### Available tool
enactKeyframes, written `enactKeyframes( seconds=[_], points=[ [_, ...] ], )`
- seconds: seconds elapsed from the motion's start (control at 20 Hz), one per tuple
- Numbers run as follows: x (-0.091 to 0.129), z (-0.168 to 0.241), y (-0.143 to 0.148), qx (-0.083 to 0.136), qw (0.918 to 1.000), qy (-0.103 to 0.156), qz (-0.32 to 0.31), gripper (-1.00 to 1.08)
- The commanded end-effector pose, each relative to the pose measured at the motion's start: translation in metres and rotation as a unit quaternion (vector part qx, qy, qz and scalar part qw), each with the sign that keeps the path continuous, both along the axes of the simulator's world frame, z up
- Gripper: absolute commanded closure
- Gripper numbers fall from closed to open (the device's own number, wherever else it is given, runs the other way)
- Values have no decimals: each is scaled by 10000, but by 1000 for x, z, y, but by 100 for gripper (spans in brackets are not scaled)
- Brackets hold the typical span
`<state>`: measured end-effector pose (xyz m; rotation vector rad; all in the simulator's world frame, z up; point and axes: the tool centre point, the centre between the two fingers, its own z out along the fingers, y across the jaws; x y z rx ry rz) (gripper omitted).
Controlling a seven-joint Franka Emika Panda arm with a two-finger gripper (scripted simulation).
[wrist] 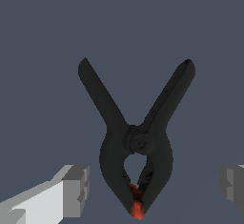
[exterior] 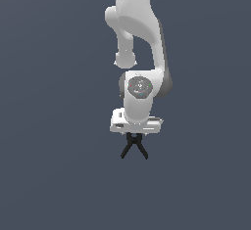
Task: Pick up the object and move it to a goal position.
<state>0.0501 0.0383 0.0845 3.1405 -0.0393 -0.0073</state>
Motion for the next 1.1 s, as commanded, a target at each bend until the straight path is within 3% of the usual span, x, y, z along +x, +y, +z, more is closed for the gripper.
enactKeyframes(
  seconds=[0.0,0.55,1.05],
  points=[
    [5,-8,2,2,10000,-15,-25,-92],
    [8,-20,5,3,10000,-16,-39,-92],
    [7,-63,5,4,10000,-22,-43,-92]
  ],
)
